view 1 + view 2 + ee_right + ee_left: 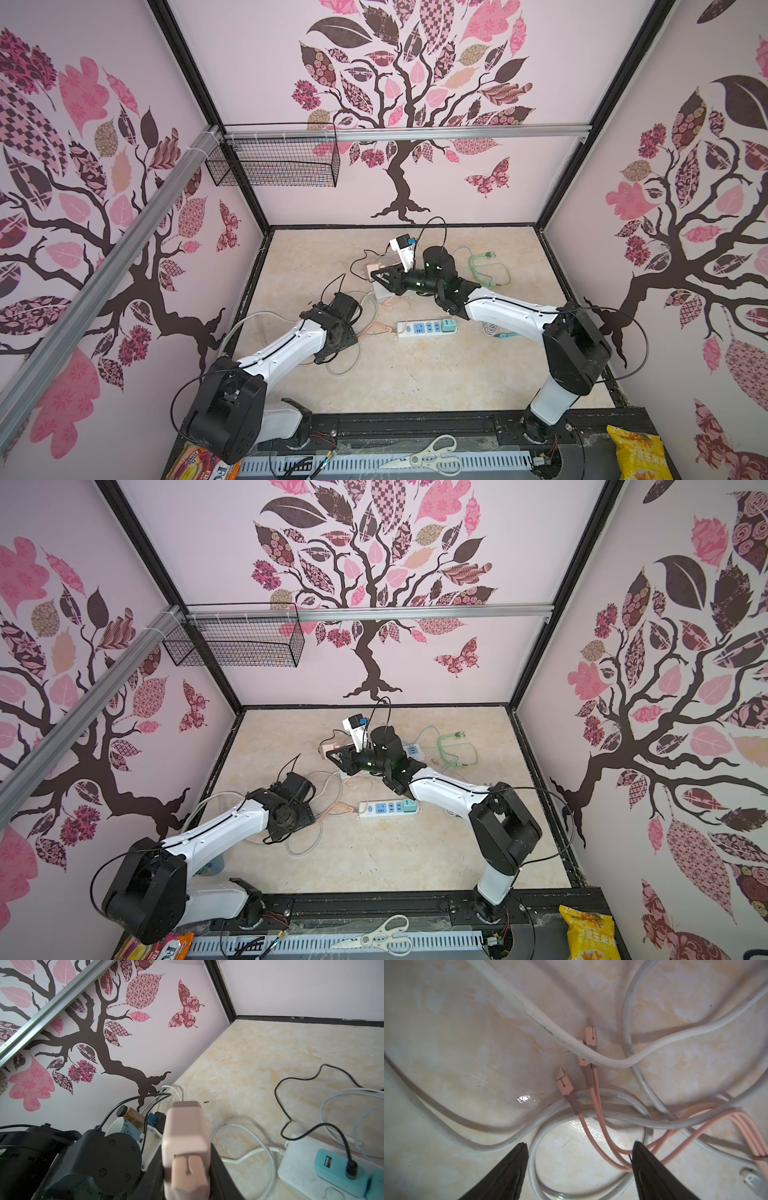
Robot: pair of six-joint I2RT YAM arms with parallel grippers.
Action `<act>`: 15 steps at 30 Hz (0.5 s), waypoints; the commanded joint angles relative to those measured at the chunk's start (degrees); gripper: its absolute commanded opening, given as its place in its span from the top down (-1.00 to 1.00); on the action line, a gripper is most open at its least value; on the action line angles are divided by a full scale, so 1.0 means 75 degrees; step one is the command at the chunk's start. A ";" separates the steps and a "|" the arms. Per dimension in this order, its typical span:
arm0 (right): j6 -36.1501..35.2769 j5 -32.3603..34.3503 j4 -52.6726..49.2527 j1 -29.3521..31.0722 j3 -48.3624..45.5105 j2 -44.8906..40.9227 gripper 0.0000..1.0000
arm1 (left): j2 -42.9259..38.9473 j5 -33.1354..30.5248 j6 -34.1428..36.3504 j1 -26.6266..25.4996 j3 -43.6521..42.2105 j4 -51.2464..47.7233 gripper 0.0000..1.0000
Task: Insert the plug
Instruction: 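Open the left gripper and draw it back while right gripper holds charger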
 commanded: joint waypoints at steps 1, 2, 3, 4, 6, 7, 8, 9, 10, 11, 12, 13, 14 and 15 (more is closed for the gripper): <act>-0.0019 -0.0062 0.0022 0.0022 0.0124 -0.0444 1.00 | 0.0082 0.0347 -0.0053 0.0138 -0.0085 0.0434 -0.60; -0.0025 -0.0074 0.0000 0.0023 0.0126 -0.0442 1.00 | 0.0107 0.0404 -0.0079 0.0138 -0.0088 0.0487 -0.59; -0.0026 -0.0086 -0.0010 0.0022 0.0122 -0.0442 1.00 | 0.0136 0.0447 -0.0118 0.0138 -0.0109 0.0530 -0.58; -0.0026 -0.0087 -0.0024 0.0028 0.0122 -0.0443 1.00 | 0.0194 0.0478 -0.0185 0.0138 -0.0141 0.0563 -0.55; -0.0023 -0.0087 -0.0037 0.0025 0.0110 -0.0442 1.00 | 0.0290 0.0490 -0.0295 0.0138 -0.0219 0.0583 -0.43; -0.0021 -0.0087 -0.0046 0.0022 0.0115 -0.0442 1.00 | 0.0338 0.0531 -0.0336 0.0138 -0.0241 0.0582 -0.36; -0.0022 -0.0087 -0.0048 0.0022 0.0115 -0.0442 1.00 | 0.0389 0.0569 -0.0332 0.0121 -0.0241 0.0582 -0.32; -0.0020 -0.0087 -0.0059 0.0022 0.0116 -0.0442 1.00 | 0.0422 0.0593 -0.0337 0.0098 -0.0224 0.0562 -0.29; -0.0029 -0.0087 -0.0060 0.0022 0.0116 -0.0442 1.00 | 0.0456 0.0600 -0.0337 0.0064 -0.0196 0.0538 -0.25; -0.0024 -0.0087 -0.0060 0.0022 0.0116 -0.0431 1.00 | 0.0488 0.0597 -0.0326 0.0028 -0.0177 0.0530 -0.21; -0.0022 -0.0100 -0.0060 0.0022 0.0116 -0.0426 1.00 | 0.0514 0.0586 -0.0346 0.0021 -0.0171 0.0496 -0.20; -0.0022 -0.0098 -0.0060 0.0022 0.0111 -0.0419 1.00 | 0.0561 0.0577 -0.0361 0.0011 -0.0181 0.0480 -0.20; -0.0026 -0.0098 -0.0072 0.0022 0.0115 -0.0419 1.00 | 0.0614 0.0550 -0.0378 0.0012 -0.0194 0.0471 -0.20; -0.0037 -0.0099 -0.0071 0.0028 0.0112 -0.0419 1.00 | 0.0681 0.0529 -0.0395 0.0012 -0.0212 0.0466 -0.20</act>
